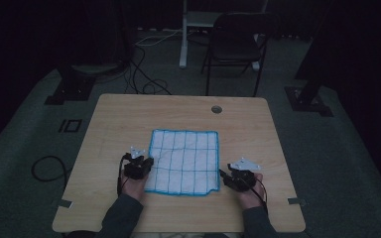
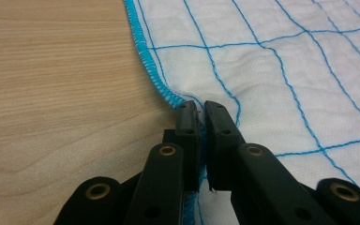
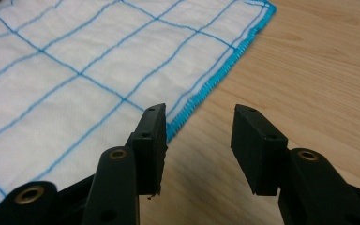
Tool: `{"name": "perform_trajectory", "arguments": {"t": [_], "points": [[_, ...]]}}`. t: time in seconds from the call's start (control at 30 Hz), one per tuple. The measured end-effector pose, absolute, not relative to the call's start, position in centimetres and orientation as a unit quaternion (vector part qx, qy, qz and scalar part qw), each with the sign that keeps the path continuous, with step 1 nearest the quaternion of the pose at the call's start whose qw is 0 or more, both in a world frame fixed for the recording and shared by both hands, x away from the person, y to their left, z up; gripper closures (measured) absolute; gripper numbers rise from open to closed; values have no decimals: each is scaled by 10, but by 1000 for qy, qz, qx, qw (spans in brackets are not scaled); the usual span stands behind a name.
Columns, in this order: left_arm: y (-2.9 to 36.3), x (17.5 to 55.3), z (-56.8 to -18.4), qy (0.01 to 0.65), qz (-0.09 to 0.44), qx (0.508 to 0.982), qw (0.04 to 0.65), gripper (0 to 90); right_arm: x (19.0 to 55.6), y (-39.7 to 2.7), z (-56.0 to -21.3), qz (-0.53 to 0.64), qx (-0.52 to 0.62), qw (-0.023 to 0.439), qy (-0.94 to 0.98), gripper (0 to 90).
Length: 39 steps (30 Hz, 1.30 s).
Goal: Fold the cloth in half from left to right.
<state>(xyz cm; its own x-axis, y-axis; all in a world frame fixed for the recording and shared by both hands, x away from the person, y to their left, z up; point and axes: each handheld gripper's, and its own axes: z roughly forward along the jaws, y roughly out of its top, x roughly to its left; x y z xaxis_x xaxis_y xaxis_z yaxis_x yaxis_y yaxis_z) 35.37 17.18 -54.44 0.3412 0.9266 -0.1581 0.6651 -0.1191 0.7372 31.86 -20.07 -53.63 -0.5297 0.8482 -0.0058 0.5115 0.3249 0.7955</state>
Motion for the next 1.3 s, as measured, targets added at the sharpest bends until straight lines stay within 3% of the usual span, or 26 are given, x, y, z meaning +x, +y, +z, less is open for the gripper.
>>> {"name": "perform_trajectory", "arguments": {"t": [0.33,1.3], "points": [[174,356,-542,545,160,728,385,862,326,-192,-541,398,430,192,787,678],[156,349,-500,493,174,730,440,863,323,-190,-546,378,420,184,804,620]]}}
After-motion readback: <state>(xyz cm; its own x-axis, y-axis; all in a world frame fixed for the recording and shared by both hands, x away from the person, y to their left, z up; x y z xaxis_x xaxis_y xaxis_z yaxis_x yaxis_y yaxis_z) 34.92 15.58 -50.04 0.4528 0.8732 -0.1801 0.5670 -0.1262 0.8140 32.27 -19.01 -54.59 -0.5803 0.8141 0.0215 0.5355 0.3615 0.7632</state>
